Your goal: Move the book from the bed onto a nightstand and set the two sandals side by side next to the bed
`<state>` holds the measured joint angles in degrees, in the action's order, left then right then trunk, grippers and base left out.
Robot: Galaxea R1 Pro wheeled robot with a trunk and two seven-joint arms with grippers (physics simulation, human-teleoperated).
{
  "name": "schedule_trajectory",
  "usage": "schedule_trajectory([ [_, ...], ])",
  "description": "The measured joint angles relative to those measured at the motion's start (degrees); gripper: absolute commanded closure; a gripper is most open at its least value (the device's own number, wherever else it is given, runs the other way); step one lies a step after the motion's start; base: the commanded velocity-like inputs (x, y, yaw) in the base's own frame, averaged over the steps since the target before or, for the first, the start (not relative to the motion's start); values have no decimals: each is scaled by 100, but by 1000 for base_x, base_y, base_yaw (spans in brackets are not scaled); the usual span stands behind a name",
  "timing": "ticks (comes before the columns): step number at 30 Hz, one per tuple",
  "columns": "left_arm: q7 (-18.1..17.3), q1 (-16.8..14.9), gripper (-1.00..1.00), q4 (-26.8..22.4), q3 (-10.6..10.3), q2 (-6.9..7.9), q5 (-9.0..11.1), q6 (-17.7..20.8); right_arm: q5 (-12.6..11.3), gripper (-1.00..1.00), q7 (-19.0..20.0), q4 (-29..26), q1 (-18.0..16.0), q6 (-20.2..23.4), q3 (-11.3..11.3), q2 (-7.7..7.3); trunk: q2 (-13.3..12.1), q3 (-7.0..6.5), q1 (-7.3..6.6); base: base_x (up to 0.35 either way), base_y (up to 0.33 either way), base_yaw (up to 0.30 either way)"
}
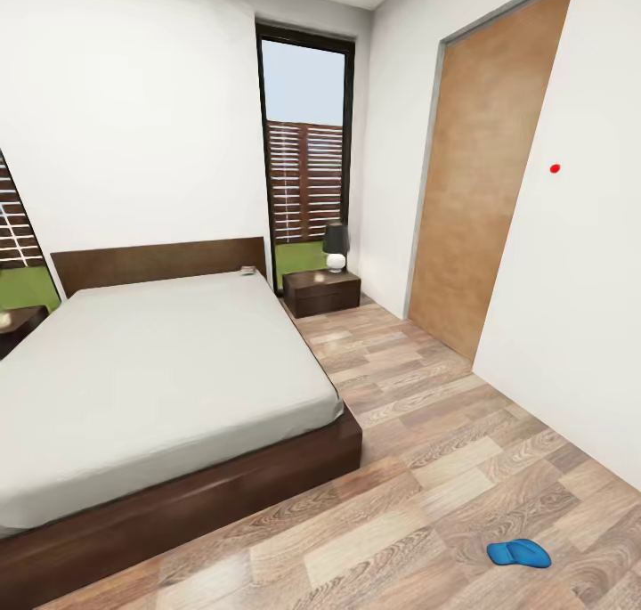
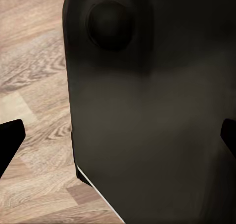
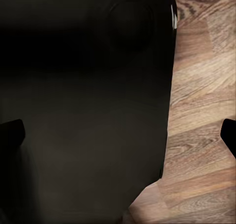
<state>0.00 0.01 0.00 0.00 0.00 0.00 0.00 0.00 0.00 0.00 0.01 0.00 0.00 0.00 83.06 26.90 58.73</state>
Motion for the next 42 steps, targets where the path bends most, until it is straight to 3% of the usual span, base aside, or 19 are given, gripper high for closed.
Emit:
schedule_trajectory([
  [19,-8,-4,-100,-258,-8,-17,-20,-47,0,-100,-33,-8,-8,-8,-15,-9,0,-1,-1,27,0,0],
  [42,-8,-5,-100,-270,-8,-17,-21,-48,-6,-100,-43,-8,-8,34,-26,-9,0,-1,-1,256,0,-4],
])
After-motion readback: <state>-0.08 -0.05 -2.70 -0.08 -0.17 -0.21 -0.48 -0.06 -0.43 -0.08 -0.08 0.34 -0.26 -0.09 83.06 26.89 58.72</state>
